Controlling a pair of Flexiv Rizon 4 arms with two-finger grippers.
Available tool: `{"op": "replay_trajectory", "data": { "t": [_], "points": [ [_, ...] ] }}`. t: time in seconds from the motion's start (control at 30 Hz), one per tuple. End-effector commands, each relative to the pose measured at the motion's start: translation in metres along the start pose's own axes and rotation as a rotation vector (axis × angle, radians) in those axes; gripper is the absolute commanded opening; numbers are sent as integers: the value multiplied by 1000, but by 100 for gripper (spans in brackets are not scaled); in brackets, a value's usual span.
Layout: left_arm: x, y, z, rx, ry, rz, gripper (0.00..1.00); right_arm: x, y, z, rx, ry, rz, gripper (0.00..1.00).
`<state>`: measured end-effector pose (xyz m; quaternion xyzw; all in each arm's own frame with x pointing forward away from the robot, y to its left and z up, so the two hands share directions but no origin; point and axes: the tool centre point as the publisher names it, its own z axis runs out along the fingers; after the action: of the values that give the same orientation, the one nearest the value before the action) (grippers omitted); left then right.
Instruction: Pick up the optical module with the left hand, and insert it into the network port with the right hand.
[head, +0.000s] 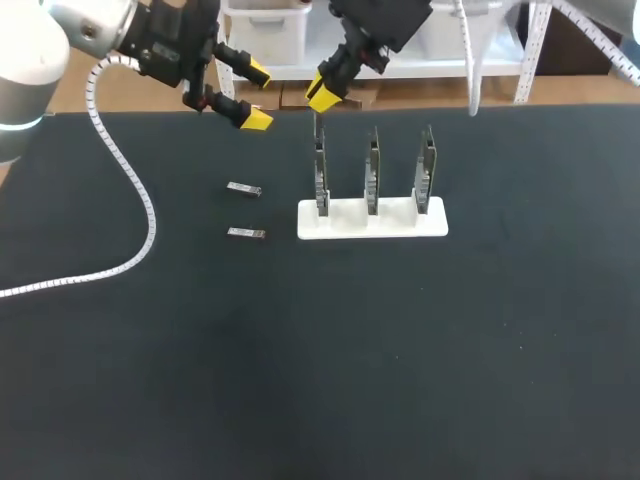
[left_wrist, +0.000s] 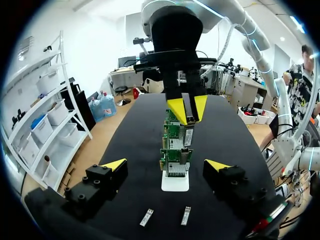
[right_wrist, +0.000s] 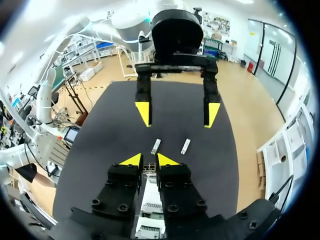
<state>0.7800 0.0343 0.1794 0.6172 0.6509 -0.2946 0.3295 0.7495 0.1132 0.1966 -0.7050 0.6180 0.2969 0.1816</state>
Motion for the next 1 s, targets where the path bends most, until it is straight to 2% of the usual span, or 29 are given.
{"op": "replay_trajectory", "data": {
  "t": [0.03, 0.43, 0.8, 1.0],
  "points": [
    [-1, 1, 0, 3, 7, -3, 100, -3, 23, 1, 65, 20, 7, 0],
    [-1, 1, 0, 3, 7, -3, 100, 2, 35, 2, 91, 14, 23, 0],
    [-1, 1, 0, 3, 7, -3, 100, 4, 21, 5, 61, 16, -4, 0],
    [-1, 1, 0, 3, 7, -3, 100, 2, 21, 4, 57, 17, -10, 0]
  ]
}}
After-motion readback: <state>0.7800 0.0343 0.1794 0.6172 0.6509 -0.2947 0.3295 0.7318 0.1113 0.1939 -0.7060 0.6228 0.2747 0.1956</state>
